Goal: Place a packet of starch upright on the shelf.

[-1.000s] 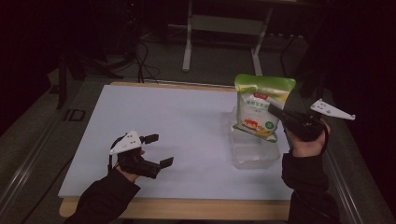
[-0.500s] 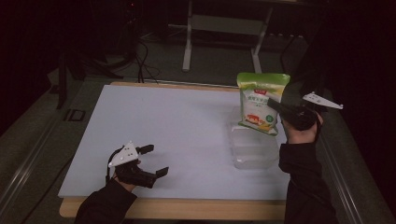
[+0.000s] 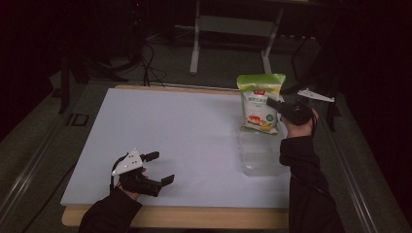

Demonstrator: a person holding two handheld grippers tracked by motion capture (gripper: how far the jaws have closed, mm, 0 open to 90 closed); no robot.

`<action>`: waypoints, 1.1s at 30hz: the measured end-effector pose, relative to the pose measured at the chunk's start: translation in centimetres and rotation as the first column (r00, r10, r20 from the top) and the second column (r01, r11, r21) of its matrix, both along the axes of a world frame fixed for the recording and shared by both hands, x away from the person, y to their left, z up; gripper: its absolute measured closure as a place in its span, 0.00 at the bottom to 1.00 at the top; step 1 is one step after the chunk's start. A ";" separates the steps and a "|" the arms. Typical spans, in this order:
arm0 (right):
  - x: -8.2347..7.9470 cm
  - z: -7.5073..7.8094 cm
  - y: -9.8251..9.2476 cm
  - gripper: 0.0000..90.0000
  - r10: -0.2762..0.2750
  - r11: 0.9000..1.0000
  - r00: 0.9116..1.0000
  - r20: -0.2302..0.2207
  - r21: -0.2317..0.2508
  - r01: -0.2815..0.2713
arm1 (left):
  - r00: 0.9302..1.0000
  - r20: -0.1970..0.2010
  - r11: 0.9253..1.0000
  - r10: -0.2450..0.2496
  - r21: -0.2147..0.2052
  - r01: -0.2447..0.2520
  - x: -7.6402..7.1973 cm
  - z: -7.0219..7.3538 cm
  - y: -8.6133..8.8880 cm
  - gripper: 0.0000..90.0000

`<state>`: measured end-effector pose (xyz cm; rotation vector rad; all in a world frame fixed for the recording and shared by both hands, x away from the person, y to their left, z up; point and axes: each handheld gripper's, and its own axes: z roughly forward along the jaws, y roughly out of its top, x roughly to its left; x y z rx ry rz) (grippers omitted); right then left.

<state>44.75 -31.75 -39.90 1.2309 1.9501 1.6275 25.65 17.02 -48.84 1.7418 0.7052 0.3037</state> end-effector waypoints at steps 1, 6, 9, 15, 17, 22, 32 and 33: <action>0.2 -0.2 0.1 0.94 0.001 1.000 1.000 -0.004 0.000 -0.001 | 1.000 -0.002 1.000 -0.001 0.001 0.001 0.0 0.0 0.0 0.02; 1.6 -1.5 0.1 0.94 0.008 1.000 0.999 -0.047 -0.008 -0.008 | 1.000 0.001 1.000 -0.006 -0.006 0.006 0.1 0.0 -0.1 0.02; 2.1 -2.0 -0.1 0.94 0.023 1.000 0.997 -0.070 0.004 -0.022 | 1.000 -0.002 1.000 -0.006 -0.006 0.006 0.1 0.0 -0.1 0.02; 2.5 -2.4 0.2 0.94 0.050 0.998 0.996 -0.073 -0.026 -0.052 | 1.000 -0.004 1.000 -0.014 -0.004 0.014 0.1 -0.2 -0.2 0.02; 2.5 -2.5 0.2 0.94 0.055 0.998 0.995 -0.082 -0.030 -0.058 | 1.000 -0.008 1.000 -0.014 -0.004 0.014 0.2 -0.2 -0.2 0.02; 2.4 -2.5 -0.2 0.93 0.052 0.997 0.992 -0.113 -0.059 -0.059 | 1.000 -0.006 1.000 -0.018 -0.002 0.018 0.1 -0.3 -0.3 0.02; 2.1 -3.0 -1.3 0.92 0.043 0.995 0.991 -0.129 -0.079 -0.054 | 1.000 0.001 1.000 -0.021 0.002 0.021 0.0 -0.1 -0.2 0.02; 2.2 -3.1 -1.4 0.92 0.045 0.995 0.991 -0.130 -0.082 -0.056 | 1.000 -0.001 1.000 -0.021 -0.001 0.021 0.0 -0.1 -0.2 0.02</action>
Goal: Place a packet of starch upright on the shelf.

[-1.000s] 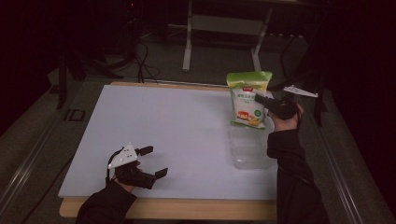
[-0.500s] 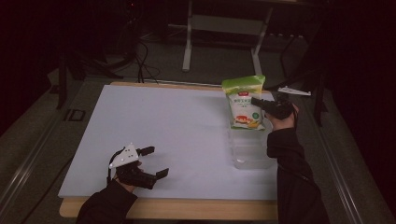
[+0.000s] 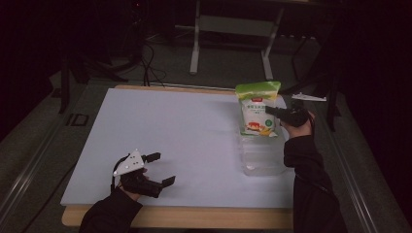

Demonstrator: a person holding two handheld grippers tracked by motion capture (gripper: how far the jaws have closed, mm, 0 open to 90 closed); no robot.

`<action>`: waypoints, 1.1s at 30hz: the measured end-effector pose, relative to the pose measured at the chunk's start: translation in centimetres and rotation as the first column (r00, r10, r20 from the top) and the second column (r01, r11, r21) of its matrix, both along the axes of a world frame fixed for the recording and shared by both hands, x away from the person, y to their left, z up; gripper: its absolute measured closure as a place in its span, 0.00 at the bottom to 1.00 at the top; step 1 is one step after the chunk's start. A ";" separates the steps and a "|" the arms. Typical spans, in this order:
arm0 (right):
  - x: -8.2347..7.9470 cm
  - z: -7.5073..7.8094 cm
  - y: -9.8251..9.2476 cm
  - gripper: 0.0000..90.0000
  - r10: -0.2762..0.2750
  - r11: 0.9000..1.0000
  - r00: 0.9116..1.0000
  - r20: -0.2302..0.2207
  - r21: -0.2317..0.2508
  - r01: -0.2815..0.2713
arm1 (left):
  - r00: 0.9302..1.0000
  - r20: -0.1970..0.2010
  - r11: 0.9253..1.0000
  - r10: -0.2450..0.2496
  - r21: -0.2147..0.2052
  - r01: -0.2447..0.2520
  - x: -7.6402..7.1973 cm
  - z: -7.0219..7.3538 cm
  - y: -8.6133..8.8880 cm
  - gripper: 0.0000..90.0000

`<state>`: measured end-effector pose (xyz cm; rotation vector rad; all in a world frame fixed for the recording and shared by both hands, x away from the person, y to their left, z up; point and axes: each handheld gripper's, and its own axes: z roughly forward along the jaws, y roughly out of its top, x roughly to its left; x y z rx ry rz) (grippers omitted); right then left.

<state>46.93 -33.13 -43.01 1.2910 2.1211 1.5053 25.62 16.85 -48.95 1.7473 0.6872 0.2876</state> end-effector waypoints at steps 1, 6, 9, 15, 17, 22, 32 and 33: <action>0.1 -0.2 -0.1 0.92 0.006 1.000 1.000 -0.004 0.005 -0.006 | 1.000 0.000 1.000 0.000 0.001 0.000 0.0 0.0 0.0 0.02; 0.4 -0.7 -0.6 0.93 -0.005 1.000 1.000 -0.015 0.002 0.005 | 1.000 0.001 1.000 -0.002 0.004 0.002 0.0 -0.1 0.0 0.02; 0.5 -1.0 -0.6 0.93 -0.025 0.998 0.999 -0.029 -0.055 0.023 | 1.000 -0.001 1.000 -0.003 0.007 0.003 0.1 -0.1 0.0 0.02; 0.4 -1.6 -1.2 0.93 -0.034 0.998 0.997 -0.062 -0.055 0.030 | 1.000 -0.004 1.000 -0.007 0.012 0.007 0.1 -0.1 -0.1 0.02; 0.3 -1.7 -1.2 0.92 -0.034 0.996 0.997 -0.069 -0.087 0.028 | 1.000 -0.002 1.000 -0.010 0.021 0.010 0.0 -0.2 -0.1 0.02; 0.0 -2.8 -1.0 0.91 -0.032 0.983 0.993 -0.113 -0.182 0.011 | 1.000 -0.005 1.000 -0.015 0.020 0.015 0.1 -0.2 -0.2 0.02; -0.3 -2.2 -1.3 0.79 -0.060 0.986 0.992 -0.108 -0.159 0.042 | 1.000 -0.007 1.000 -0.011 0.018 0.011 0.1 -0.2 -0.2 0.02; -0.5 -2.0 -1.4 0.74 -0.064 0.988 0.993 -0.100 -0.148 0.048 | 1.000 -0.008 1.000 -0.011 0.017 0.011 0.1 -0.2 -0.2 0.02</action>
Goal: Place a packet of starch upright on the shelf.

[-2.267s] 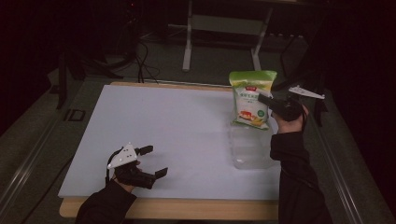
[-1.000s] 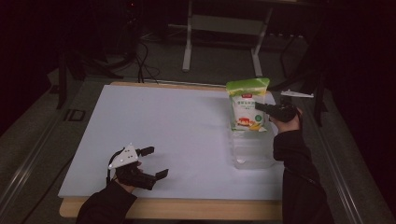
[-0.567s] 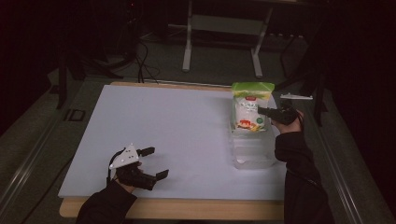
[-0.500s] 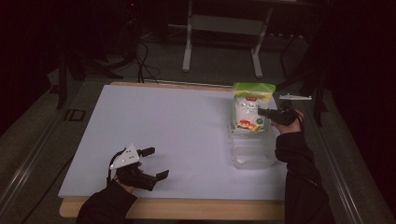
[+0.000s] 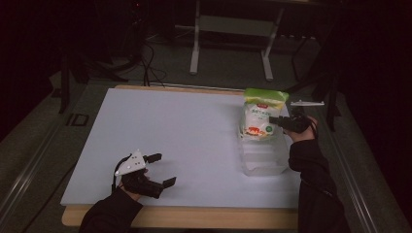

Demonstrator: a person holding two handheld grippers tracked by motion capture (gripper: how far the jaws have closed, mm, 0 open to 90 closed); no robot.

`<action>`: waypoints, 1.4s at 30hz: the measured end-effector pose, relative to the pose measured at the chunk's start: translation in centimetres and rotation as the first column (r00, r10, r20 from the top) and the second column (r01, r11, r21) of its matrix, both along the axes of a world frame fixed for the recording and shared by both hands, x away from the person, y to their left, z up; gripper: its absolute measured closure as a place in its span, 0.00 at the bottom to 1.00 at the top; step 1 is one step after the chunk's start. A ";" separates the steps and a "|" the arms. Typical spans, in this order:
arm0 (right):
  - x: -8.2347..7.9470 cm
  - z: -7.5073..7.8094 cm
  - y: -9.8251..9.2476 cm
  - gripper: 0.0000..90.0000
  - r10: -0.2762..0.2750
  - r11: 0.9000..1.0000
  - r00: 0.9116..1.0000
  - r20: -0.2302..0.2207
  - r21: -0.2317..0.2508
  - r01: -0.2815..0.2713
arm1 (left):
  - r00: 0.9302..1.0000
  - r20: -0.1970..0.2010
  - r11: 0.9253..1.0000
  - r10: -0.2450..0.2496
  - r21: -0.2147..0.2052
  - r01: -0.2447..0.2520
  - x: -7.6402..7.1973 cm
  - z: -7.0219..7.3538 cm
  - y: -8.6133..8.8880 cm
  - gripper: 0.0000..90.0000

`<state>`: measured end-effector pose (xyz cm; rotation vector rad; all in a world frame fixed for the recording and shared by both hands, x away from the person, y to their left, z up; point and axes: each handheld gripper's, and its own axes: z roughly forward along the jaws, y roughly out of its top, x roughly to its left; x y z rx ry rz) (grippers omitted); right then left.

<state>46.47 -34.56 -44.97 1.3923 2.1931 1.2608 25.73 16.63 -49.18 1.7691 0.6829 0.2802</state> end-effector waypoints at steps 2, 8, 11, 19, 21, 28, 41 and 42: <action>-0.4 0.5 -0.2 0.63 -0.013 1.000 1.000 0.018 0.020 0.012 | 1.000 0.000 1.000 0.000 -0.001 0.000 0.0 0.0 0.0 0.02; -1.9 1.3 0.2 0.35 -0.009 1.000 0.999 0.042 0.022 0.008 | 1.000 0.001 1.000 -0.003 0.004 0.003 0.0 0.0 0.0 0.02; -2.7 1.5 0.4 0.26 0.010 0.999 0.998 0.059 0.053 -0.013 | 1.000 0.002 1.000 -0.004 0.002 0.004 0.0 0.1 0.0 0.02; -5.0 2.5 1.7 0.21 0.068 0.987 0.993 0.100 0.139 -0.082 | 1.000 0.003 1.000 -0.007 0.005 0.007 -0.1 0.2 0.0 0.02; -5.7 2.9 2.2 0.21 0.079 0.984 0.990 0.114 0.151 -0.096 | 1.000 0.003 1.000 -0.009 0.005 0.009 -0.2 0.2 0.0 0.02; -8.5 3.9 3.9 0.21 0.138 0.967 0.981 0.134 0.197 -0.163 | 1.000 0.013 1.000 -0.010 0.004 0.010 -0.4 0.4 0.1 0.02; -13.3 3.6 6.8 0.18 0.230 0.955 0.957 0.175 0.152 -0.257 | 1.000 0.018 1.000 -0.013 0.003 0.013 -0.6 0.6 0.2 0.02; -13.3 3.6 6.8 0.18 0.230 0.955 0.957 0.175 0.152 -0.257 | 1.000 0.019 1.000 -0.014 0.005 0.014 -0.6 0.6 0.2 0.02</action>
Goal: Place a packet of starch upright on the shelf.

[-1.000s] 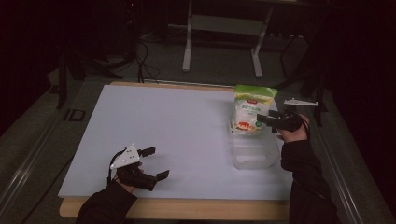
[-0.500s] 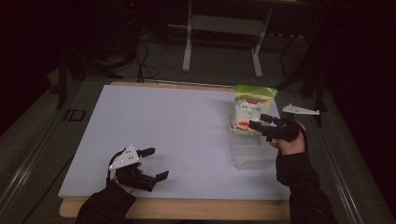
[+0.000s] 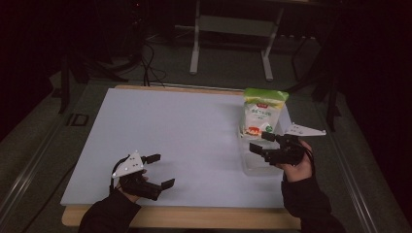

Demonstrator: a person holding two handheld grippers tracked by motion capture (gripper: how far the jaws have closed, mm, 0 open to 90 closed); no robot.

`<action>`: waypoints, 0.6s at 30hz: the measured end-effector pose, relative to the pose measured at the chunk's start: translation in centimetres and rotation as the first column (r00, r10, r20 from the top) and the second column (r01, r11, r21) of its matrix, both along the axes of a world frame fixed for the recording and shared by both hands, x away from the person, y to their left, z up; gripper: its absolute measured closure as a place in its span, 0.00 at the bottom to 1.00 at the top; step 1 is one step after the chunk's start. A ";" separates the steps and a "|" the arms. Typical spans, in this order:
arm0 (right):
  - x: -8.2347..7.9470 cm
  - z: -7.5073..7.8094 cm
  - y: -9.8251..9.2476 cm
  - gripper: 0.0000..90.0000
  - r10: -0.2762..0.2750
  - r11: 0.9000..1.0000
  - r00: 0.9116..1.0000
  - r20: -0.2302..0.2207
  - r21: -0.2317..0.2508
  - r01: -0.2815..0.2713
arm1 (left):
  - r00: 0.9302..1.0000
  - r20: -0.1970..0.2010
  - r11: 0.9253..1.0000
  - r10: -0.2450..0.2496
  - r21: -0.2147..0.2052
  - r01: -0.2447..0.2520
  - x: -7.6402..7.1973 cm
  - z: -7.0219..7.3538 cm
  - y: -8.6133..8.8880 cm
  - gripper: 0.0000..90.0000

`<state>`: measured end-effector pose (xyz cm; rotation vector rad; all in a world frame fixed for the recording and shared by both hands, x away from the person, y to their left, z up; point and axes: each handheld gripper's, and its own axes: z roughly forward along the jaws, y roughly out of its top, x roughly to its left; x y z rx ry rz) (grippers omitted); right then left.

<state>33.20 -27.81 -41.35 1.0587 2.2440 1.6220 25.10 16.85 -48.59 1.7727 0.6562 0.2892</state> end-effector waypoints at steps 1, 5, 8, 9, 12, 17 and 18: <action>-0.4 -0.1 0.2 0.18 0.004 1.000 1.000 0.001 -0.001 -0.004 | 1.000 0.001 1.000 -0.001 0.000 0.001 0.0 0.0 0.0 0.02; -2.0 -0.6 1.1 0.18 0.039 0.999 0.999 0.007 -0.014 -0.039 | 1.000 0.002 1.000 -0.003 -0.001 0.003 -0.1 0.1 0.0 0.02; -2.6 -0.8 1.4 0.18 0.046 0.999 0.999 0.011 -0.020 -0.046 | 1.000 0.002 1.000 -0.003 -0.001 0.003 -0.1 0.1 0.1 0.02; -2.9 -0.9 1.5 0.18 0.052 0.999 0.999 0.011 -0.017 -0.051 | 1.000 0.002 1.000 -0.003 -0.001 0.003 -0.1 0.1 0.0 0.02; -3.7 -1.2 1.8 0.18 0.067 0.998 0.998 0.017 -0.013 -0.067 | 1.000 0.002 1.000 -0.005 -0.001 0.005 -0.1 0.1 0.0 0.02; -5.3 -1.9 2.4 0.17 0.080 0.996 0.995 0.056 -0.049 -0.078 | 1.000 0.001 1.000 -0.008 0.003 0.008 -0.1 0.0 0.0 0.02; -5.3 -1.9 2.4 0.17 0.080 0.996 0.995 0.056 -0.049 -0.078 | 1.000 0.001 1.000 -0.008 0.003 0.008 -0.1 0.0 0.0 0.02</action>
